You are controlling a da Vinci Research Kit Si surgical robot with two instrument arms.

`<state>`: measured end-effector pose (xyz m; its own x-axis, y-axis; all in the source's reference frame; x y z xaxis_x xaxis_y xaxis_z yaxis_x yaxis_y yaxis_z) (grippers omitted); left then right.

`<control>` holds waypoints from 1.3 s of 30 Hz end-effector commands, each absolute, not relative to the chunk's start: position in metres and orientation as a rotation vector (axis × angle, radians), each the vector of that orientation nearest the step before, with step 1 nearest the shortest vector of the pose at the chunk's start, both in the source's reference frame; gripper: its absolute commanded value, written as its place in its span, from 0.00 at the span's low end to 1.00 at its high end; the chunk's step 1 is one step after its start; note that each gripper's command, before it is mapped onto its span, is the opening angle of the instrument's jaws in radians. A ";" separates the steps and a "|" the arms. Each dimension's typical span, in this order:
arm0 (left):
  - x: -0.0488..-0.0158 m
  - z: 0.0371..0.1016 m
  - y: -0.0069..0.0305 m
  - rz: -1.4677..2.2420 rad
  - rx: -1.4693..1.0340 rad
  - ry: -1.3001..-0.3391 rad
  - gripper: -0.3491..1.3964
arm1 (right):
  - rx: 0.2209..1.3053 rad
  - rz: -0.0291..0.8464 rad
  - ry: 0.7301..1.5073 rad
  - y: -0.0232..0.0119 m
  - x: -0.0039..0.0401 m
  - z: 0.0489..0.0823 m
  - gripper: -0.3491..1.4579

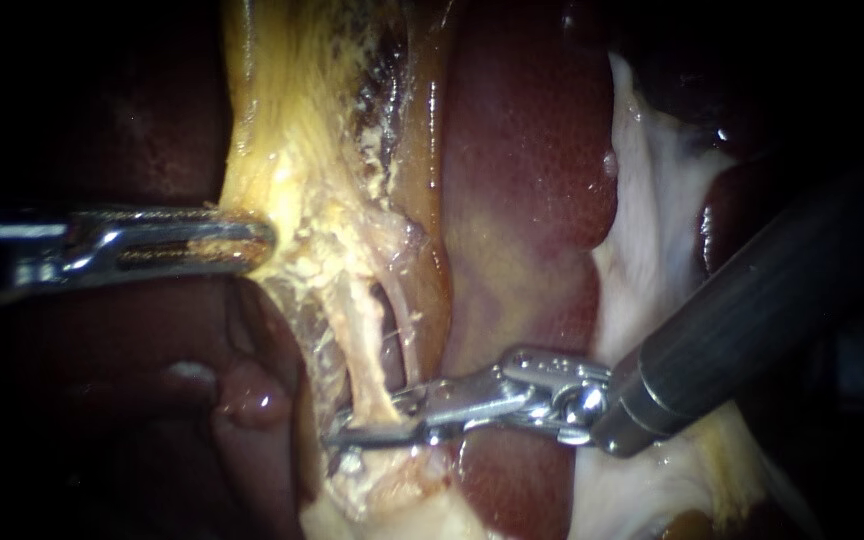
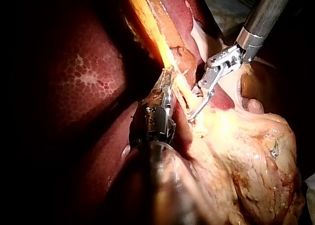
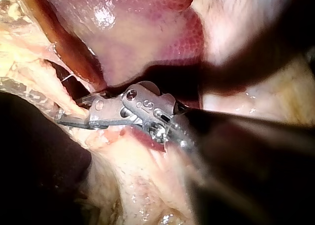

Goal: Going back first clip left tube

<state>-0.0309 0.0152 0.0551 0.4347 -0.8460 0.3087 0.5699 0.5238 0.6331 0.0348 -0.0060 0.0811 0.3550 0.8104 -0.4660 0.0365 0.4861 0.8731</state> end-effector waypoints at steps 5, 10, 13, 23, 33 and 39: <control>-0.0308 0.0550 0.0152 -0.923 0.478 -0.657 0.06 | 0.955 0.619 1.101 -0.0060 0.0346 0.0810 0.07; -0.0308 0.0551 0.0152 -0.923 0.478 -0.657 0.06 | 0.953 0.628 1.110 -0.0056 0.0342 0.0811 0.42; -0.0308 0.0551 0.0152 -0.923 0.478 -0.657 0.06 | 0.875 0.606 1.149 -0.0049 0.0339 0.0810 0.50; -0.0307 0.0551 0.0152 -0.923 0.478 -0.657 0.06 | 0.734 0.435 1.231 -0.0030 0.0301 0.0798 0.52; -0.0306 0.0556 0.0152 -0.921 0.477 -0.657 0.06 | 0.598 0.304 1.293 0.0012 0.0244 0.0741 0.52; -0.0306 0.0556 0.0152 -0.921 0.477 -0.657 0.06 | 0.558 0.303 1.327 0.0036 0.0220 0.0711 0.52</control>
